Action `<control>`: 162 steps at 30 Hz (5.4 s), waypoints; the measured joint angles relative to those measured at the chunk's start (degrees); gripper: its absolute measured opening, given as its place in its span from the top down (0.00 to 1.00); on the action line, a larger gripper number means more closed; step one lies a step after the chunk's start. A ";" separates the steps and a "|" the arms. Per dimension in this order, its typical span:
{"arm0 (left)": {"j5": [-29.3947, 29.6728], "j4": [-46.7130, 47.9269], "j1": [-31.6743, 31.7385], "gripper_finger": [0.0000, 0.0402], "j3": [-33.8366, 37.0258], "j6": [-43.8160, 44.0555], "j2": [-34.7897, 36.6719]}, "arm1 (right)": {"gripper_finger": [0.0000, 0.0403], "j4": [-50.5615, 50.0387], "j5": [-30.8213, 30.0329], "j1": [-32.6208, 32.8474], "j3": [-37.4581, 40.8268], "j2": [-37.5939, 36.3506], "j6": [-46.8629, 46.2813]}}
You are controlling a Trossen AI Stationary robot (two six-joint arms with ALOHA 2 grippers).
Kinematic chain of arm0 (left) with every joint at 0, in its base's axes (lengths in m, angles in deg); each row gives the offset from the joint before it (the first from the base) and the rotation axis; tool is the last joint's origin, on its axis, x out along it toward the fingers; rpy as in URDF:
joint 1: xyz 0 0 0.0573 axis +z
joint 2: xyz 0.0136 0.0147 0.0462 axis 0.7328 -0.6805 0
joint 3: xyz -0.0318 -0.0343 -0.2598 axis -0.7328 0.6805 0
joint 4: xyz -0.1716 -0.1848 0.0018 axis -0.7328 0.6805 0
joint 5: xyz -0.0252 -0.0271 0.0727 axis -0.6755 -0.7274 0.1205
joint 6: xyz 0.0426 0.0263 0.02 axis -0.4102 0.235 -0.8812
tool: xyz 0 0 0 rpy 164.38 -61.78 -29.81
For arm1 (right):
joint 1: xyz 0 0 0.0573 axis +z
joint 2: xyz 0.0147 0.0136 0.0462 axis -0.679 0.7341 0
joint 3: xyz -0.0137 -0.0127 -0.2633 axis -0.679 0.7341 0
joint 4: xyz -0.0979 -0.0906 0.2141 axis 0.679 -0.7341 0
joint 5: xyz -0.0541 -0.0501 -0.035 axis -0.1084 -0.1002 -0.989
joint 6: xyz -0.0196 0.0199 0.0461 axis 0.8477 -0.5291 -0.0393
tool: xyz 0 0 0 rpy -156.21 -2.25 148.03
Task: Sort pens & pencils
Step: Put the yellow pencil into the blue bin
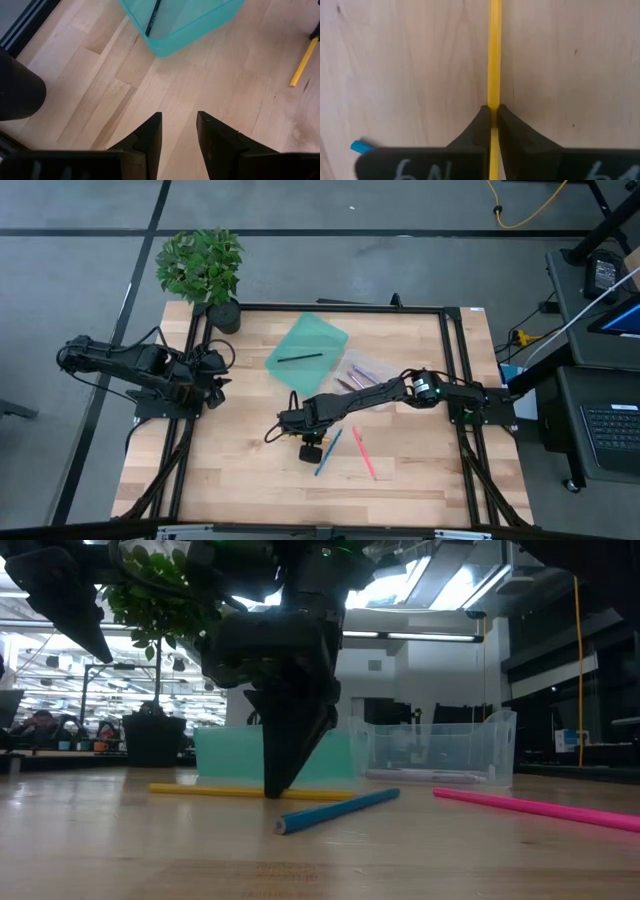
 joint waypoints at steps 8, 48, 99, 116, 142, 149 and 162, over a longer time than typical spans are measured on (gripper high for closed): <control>0.00 0.00 0.00 0.71 0.00 0.00 0.01 | 0.96 -0.11 0.17 0.00 0.00 0.00 -0.12; 0.02 -0.04 0.00 0.71 0.00 0.00 0.00 | 1.00 -6.88 -2.14 0.00 -9.19 0.59 -0.15; 0.44 -0.06 0.01 0.71 0.00 0.00 0.00 | 0.73 -8.56 5.85 -0.04 -9.31 0.39 -6.15; 0.44 -0.04 -0.02 0.71 0.00 0.00 0.02 | 0.73 -5.98 8.00 -0.02 -9.01 0.72 -7.02; 0.43 0.05 0.01 0.71 0.00 -0.44 0.01 | 0.73 -2.28 5.16 -0.09 -9.19 3.87 -5.27; 0.42 0.04 0.01 0.71 0.00 -0.46 0.01 | 0.73 -2.66 4.02 0.02 -9.12 4.04 -5.91; 0.42 0.04 0.00 0.71 0.00 -0.48 0.01 | 0.73 -5.32 -1.81 0.19 -9.14 4.07 -6.23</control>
